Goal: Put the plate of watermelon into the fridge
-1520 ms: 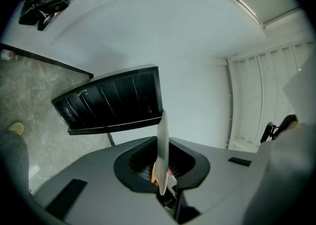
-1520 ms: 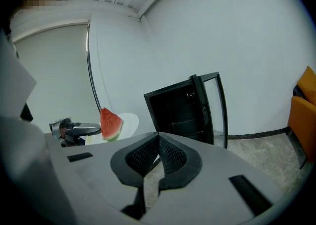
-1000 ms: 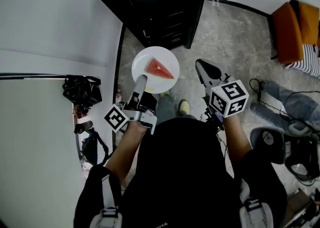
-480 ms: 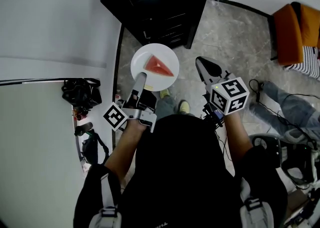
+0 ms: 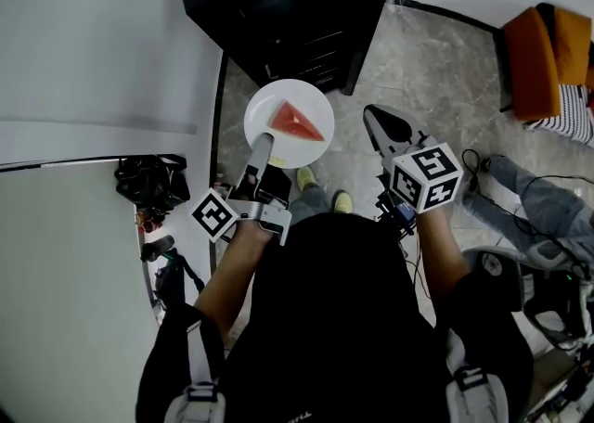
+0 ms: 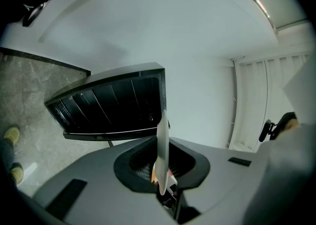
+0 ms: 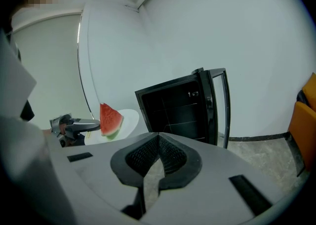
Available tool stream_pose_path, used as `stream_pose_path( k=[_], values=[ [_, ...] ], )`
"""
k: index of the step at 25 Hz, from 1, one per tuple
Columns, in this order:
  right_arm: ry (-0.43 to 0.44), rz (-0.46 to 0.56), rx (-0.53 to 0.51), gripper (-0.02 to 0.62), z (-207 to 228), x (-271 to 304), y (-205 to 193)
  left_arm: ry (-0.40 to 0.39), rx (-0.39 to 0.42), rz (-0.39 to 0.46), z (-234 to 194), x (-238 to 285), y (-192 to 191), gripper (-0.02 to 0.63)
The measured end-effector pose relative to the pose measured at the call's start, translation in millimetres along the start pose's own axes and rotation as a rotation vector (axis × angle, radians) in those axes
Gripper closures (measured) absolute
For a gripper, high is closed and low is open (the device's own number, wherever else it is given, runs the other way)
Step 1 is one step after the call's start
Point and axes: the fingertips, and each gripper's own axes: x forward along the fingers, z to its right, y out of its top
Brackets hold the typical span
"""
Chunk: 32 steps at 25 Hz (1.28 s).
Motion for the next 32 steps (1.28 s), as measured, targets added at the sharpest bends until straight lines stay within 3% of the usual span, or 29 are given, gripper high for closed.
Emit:
stream_pose_path(
  k=[32],
  values=[
    [-0.027,0.075,-0.011,0.581,-1,-2,-19,-0.033,0.067,-0.053,-15,-1,-6,0.565]
  ],
)
